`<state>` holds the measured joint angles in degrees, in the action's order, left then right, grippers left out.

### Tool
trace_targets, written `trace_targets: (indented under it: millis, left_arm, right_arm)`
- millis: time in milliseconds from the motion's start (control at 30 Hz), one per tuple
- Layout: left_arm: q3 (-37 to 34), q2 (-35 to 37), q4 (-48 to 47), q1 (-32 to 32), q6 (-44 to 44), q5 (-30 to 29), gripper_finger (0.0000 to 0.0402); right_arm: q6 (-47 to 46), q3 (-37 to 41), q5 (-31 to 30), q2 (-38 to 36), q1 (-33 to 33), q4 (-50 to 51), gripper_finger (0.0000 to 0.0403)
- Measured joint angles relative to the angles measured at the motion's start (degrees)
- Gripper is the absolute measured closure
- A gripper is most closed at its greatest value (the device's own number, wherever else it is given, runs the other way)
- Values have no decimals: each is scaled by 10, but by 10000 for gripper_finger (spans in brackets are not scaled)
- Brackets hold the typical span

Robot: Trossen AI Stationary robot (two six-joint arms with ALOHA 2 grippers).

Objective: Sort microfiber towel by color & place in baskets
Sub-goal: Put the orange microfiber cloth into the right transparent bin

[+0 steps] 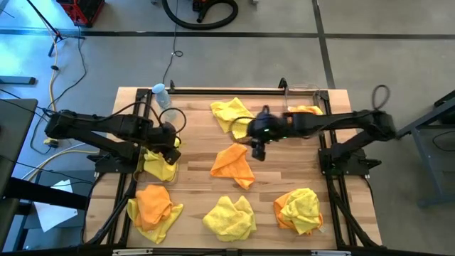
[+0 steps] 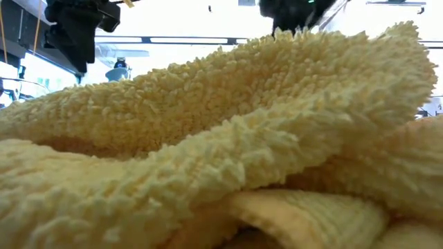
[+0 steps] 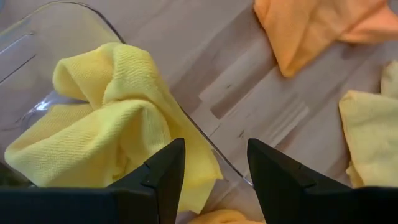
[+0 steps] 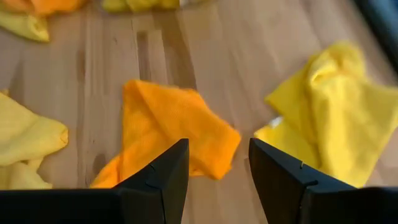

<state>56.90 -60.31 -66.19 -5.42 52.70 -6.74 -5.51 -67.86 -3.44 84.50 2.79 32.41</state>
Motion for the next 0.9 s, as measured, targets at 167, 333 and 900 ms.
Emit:
trace_targets:
  millis: [167, 333, 900]
  left_arm:
    - [0, 0, 0, -12, -33, -2, 238]
    - [0, 4, 0, -19, -87, -29, 238]
    - [0, 159, 0, -19, -176, -91, 238]
  right_arm:
    - [-12, -108, 0, 127, -12, 118, 240]
    - [-6, -182, 0, 228, -24, 166, 240]
    - [-85, -231, -4, 397, -41, 167, 246]
